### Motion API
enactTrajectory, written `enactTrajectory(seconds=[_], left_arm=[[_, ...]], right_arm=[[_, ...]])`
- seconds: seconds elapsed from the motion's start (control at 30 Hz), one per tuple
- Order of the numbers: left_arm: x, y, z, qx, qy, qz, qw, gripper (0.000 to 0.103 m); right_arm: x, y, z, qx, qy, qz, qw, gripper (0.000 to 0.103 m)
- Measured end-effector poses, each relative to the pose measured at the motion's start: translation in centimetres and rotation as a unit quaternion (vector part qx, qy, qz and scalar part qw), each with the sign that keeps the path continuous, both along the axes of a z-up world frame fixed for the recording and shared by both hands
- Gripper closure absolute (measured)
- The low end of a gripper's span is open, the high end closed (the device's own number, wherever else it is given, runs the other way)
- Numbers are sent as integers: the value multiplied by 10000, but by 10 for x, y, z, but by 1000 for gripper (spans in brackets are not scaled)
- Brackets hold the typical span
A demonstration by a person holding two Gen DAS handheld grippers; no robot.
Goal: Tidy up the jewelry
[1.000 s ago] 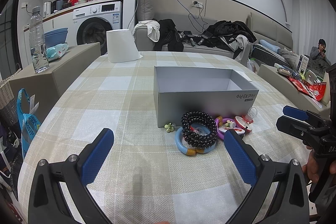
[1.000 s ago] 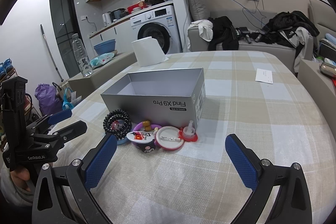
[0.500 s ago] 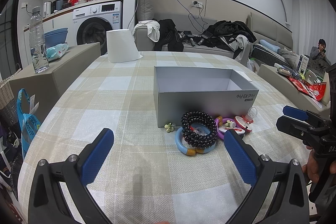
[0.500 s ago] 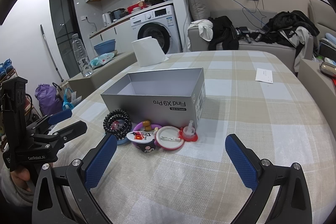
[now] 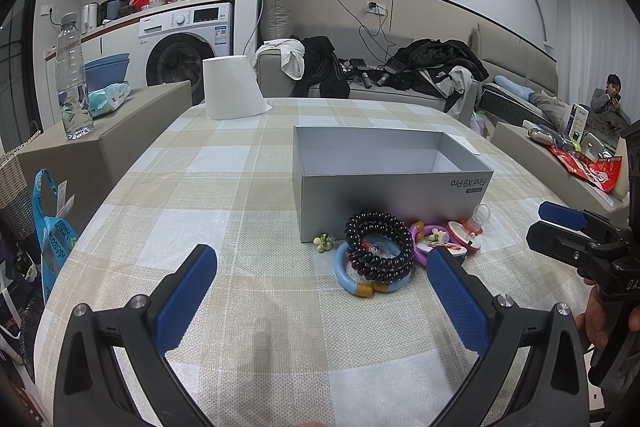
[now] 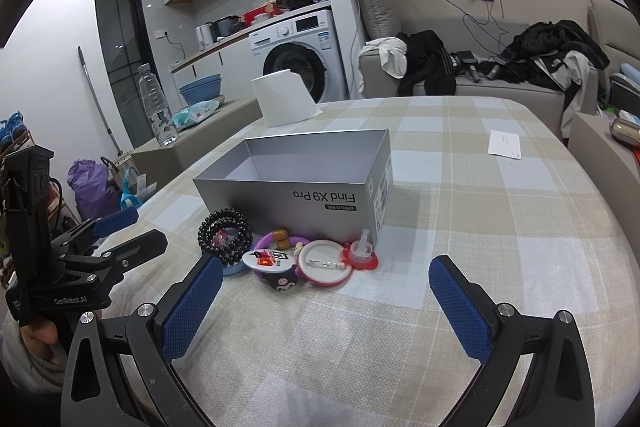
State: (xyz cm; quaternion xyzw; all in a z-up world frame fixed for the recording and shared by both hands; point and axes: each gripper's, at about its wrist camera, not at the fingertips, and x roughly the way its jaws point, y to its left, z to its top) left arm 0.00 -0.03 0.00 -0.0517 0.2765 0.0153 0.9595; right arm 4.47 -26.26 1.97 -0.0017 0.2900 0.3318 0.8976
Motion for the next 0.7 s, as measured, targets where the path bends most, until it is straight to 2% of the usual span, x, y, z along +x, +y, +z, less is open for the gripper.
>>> enactTrajectory(seconds=[0.4,0.6,0.7], left_arm=[[0,0,0,11,4,3,10000,1],[4,-1,1,45,94,-37,9999,1],[8,-4,2,60,166,-105,9998,1]], right_arm=[[-2,2,0,26,35,18,10000,0],[4,5,5,-294,-67,-188,9994,0],[14,5,4,-474,156,-283,9984,0]])
